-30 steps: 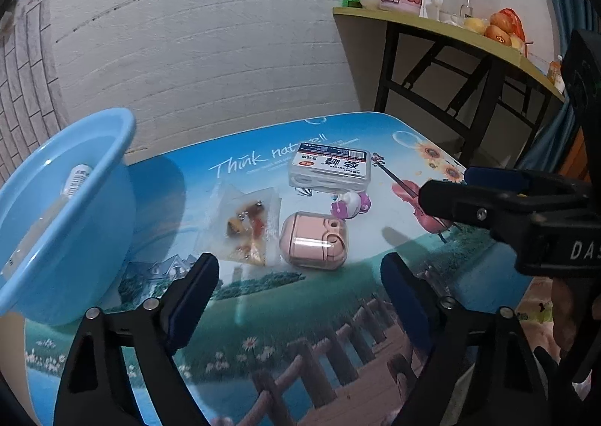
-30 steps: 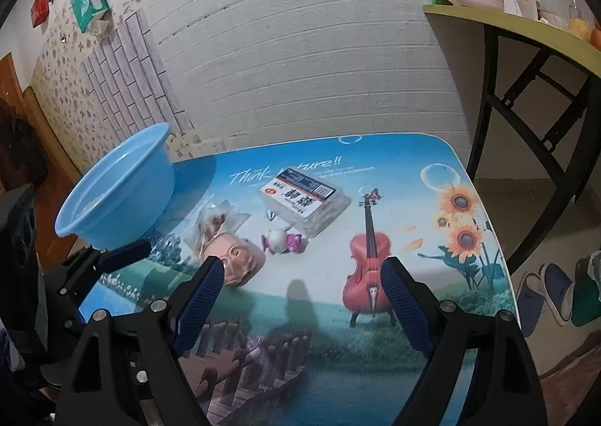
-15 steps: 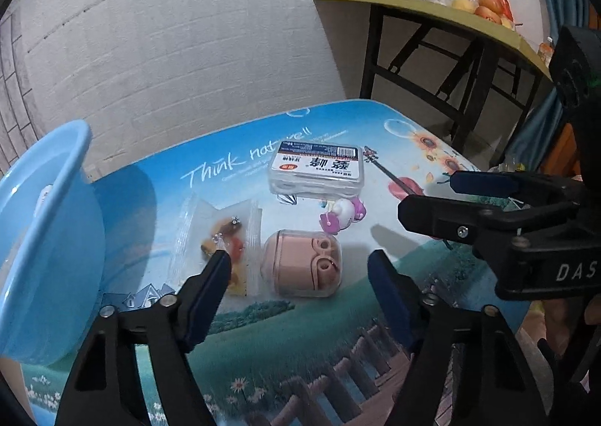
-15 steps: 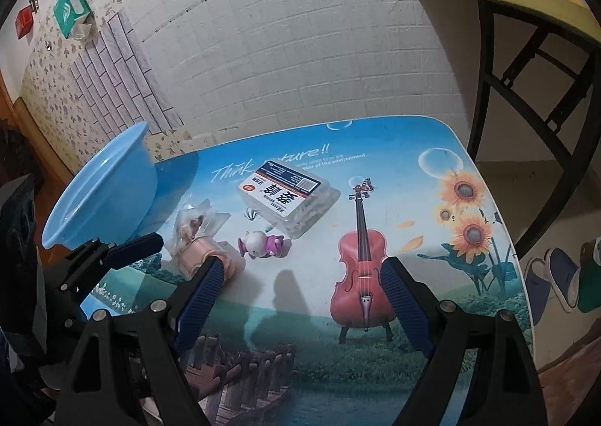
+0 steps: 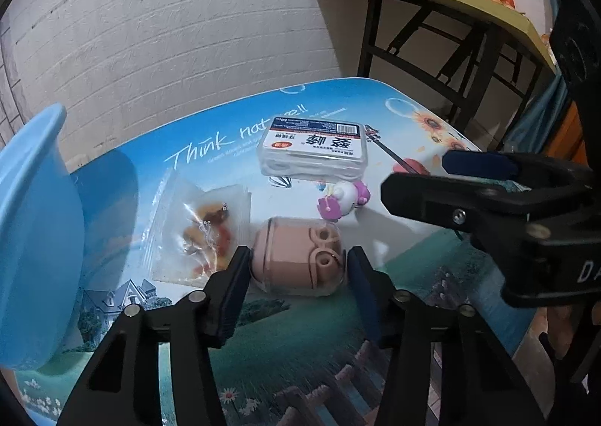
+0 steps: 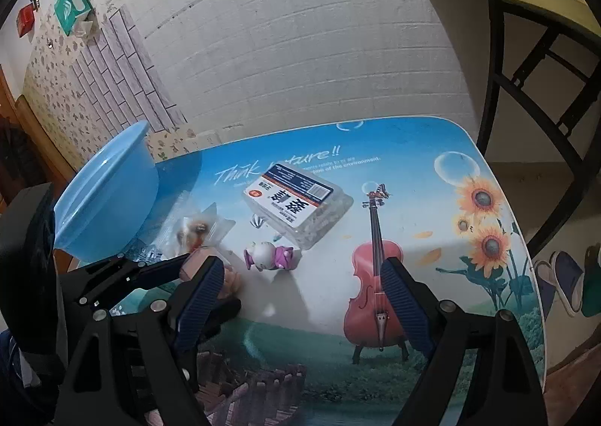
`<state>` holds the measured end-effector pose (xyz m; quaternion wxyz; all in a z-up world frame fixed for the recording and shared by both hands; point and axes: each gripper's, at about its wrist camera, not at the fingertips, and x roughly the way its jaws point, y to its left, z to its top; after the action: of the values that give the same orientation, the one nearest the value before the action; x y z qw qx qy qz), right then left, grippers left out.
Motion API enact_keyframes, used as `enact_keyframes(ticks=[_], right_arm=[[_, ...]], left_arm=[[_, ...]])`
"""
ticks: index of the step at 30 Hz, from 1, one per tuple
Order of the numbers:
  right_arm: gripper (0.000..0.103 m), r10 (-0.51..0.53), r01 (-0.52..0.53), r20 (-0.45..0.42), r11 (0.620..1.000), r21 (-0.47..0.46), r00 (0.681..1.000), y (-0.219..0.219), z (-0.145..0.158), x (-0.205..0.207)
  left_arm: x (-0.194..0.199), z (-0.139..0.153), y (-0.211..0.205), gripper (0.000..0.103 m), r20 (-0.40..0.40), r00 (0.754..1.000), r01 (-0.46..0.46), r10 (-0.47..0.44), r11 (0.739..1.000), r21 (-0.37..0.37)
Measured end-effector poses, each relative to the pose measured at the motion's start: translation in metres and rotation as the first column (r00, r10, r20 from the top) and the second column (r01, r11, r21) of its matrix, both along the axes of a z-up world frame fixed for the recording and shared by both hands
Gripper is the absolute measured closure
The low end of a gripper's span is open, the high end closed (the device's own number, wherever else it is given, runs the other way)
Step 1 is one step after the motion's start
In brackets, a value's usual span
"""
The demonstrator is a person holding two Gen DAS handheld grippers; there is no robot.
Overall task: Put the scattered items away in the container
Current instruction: 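Grasp the pink case with left tool while right grasps the small figurine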
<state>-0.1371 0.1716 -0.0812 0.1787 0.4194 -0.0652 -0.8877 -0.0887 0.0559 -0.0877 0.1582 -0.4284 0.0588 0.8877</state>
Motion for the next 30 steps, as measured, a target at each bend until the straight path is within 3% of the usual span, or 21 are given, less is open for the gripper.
enact_keyframes(ticks=[12,23,30], right_arm=[[0.015,0.007,-0.007,0.007,1.000,0.001,1.000,-0.004,-0.001,0.001],[0.016,0.021,-0.021,0.021,1.000,-0.007,1.000,-0.018,-0.004,-0.001],[0.021,0.048,-0.049,0.028,0.998,0.026,0.998,-0.039,-0.007,-0.002]], left_arm=[[0.007,0.003,-0.002,0.056,-0.022,0.999,0.036,-0.037,0.999,-0.004],[0.027,0.022,-0.031,0.056,-0.058,0.998,-0.030,0.031,0.999,0.020],[0.040,0.016,-0.050,0.056,-0.044,0.996,-0.077,0.078,0.997,0.029]])
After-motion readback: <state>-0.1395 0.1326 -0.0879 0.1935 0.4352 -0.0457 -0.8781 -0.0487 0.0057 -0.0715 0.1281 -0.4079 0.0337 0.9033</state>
